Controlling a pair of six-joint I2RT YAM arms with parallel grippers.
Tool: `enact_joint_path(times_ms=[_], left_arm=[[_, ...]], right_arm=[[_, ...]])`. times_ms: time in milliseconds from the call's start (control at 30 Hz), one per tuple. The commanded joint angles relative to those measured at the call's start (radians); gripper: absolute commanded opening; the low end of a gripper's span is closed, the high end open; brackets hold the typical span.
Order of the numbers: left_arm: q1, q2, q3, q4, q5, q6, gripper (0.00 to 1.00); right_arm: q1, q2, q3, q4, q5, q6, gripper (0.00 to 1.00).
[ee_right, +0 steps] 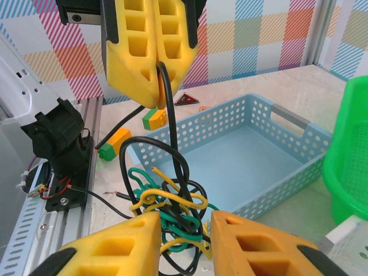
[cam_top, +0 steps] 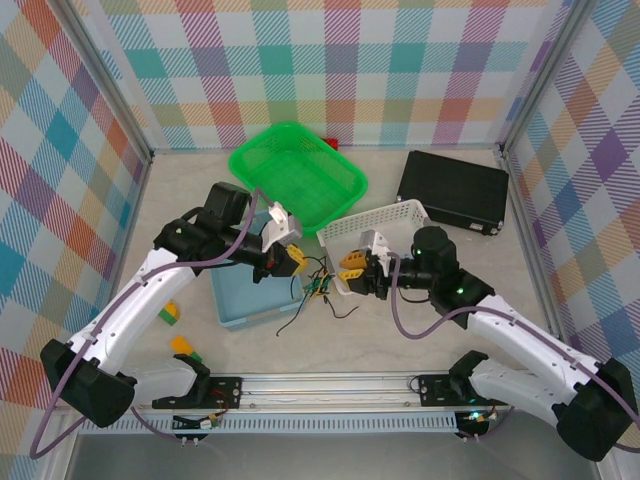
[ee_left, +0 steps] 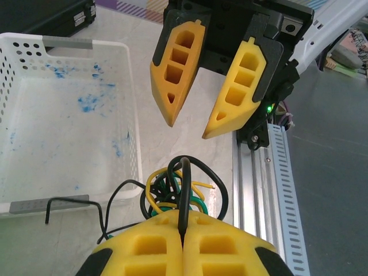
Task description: Untangle the cables
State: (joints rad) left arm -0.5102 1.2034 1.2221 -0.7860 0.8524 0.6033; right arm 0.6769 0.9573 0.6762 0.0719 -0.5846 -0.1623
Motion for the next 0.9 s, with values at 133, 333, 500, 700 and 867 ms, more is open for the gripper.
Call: enact_joint_path(times_ms=[133, 333, 500, 700, 867], left_arm=[[-0.024, -0.013, 0.027, 0.011, 0.018, 0.01, 0.0], [-0.034, -0.011, 0.028, 0.009, 0.012, 0.011, 0.0], [-0.052, -0.005, 0.041, -0.005, 0.005, 0.018, 0.0], [-0.066, 0.003, 0.063, -0.028, 0.008, 0.03, 0.0], [-0.091, 0.016, 0.088, -0.066, -0.004, 0.053, 0.0]], right_arm=[[0.026, 0.02, 0.021, 0.077, 0.004, 0.019, 0.36], [0.027, -0.017, 0.016, -0.002, 0.008, -0.097, 0.48], [0.027, -0.045, 0.025, -0.124, -0.035, -0.27, 0.65], [0.027, -0.017, 0.074, -0.302, -0.067, -0.534, 0.76], [0.027, 0.068, 0.158, -0.396, -0.12, -0.669, 0.79]])
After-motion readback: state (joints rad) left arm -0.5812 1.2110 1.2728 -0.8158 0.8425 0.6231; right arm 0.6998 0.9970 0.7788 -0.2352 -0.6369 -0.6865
